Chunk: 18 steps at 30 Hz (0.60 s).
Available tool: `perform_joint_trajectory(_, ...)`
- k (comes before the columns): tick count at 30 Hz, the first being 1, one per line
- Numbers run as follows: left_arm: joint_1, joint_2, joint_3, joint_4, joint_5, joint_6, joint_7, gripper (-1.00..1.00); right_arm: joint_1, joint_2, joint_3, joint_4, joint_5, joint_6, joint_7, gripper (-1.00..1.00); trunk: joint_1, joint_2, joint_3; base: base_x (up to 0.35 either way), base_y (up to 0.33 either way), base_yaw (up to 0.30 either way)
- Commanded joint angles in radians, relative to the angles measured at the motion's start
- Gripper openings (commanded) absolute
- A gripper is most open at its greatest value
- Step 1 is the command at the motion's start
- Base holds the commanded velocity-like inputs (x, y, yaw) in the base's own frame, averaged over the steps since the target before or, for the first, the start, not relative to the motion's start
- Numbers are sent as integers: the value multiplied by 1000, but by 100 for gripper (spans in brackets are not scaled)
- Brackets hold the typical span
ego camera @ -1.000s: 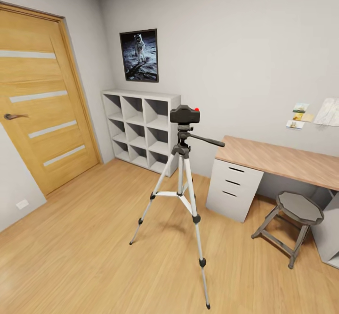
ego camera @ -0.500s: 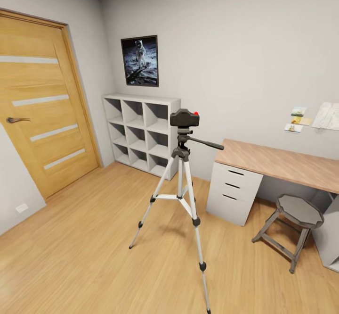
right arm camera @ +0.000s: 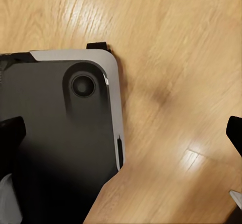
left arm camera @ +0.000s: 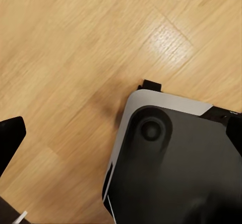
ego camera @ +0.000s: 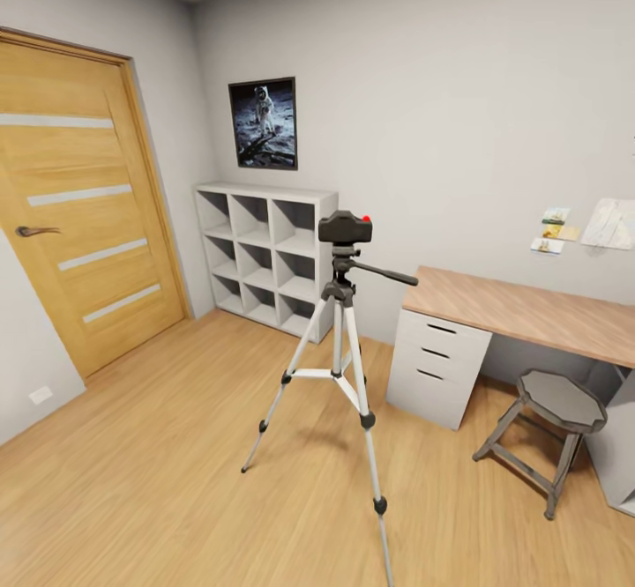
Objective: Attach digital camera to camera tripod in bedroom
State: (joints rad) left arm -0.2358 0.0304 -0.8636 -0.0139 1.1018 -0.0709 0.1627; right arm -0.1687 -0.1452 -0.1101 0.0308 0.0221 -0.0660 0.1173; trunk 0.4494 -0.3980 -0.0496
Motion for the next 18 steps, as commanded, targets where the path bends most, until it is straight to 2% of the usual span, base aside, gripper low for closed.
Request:
perform_joint_trajectory(1, 0, 0, -8, -1, 7, -1, 4, 100, -2, 0, -8, 4, 2, -6, 4, 100, 1, -2, -1, 0, 0, 0)
perform_joint_trajectory(18, 0, 0, -9, -1, 7, -1, 4, 100, -2, 0, -8, 4, 2, -7, 4, 100, 1, -2, 27, 0, 0, 0)
